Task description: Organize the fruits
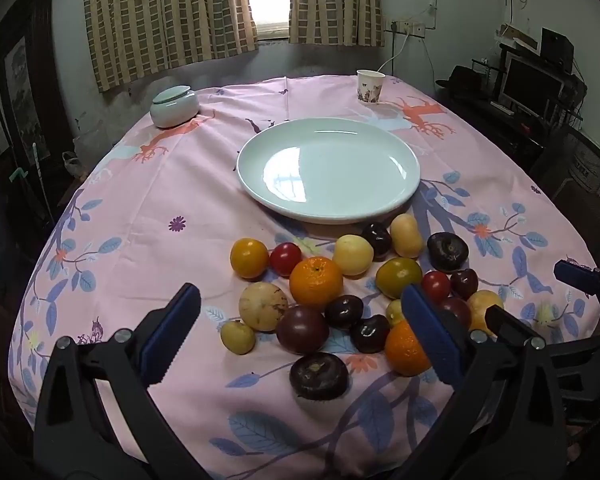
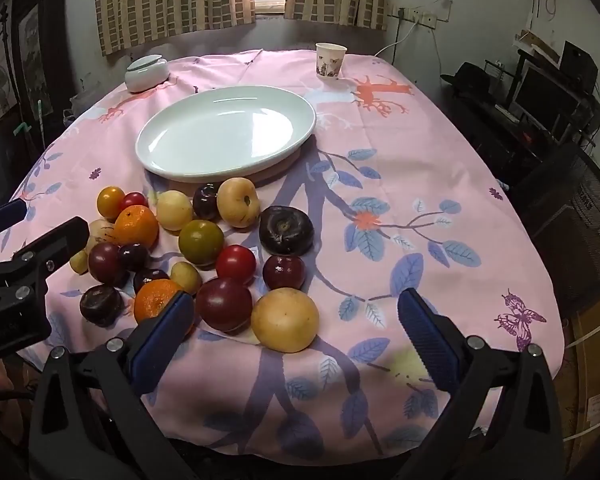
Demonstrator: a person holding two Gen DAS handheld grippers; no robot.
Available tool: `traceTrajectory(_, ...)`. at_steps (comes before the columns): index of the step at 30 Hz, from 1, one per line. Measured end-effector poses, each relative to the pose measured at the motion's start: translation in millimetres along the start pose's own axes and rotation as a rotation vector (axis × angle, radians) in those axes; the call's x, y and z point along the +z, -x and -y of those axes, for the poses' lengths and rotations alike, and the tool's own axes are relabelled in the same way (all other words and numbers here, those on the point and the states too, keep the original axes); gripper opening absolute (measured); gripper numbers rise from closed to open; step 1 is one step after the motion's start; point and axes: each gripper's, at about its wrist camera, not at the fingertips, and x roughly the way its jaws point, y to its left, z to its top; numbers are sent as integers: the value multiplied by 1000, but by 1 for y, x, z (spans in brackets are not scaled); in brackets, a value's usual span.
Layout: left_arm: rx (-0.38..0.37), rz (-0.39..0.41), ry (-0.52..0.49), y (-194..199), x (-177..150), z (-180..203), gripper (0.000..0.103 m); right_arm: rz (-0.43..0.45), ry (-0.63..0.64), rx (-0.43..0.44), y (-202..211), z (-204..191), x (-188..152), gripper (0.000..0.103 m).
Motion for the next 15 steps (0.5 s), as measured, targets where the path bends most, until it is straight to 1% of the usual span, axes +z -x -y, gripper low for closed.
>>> traceTrajectory(6,3,-7,15,1,1,-6,101,5,12,-14,28,-30,-21,102)
traceTrajectory(7,4,-10,21,-5,1,-3,101,33,27,-34,29,-32,-23,102)
traceTrajectory(15,4,-14,26,-9,0,-4,101,27,38,-40,27,-36,-22,102)
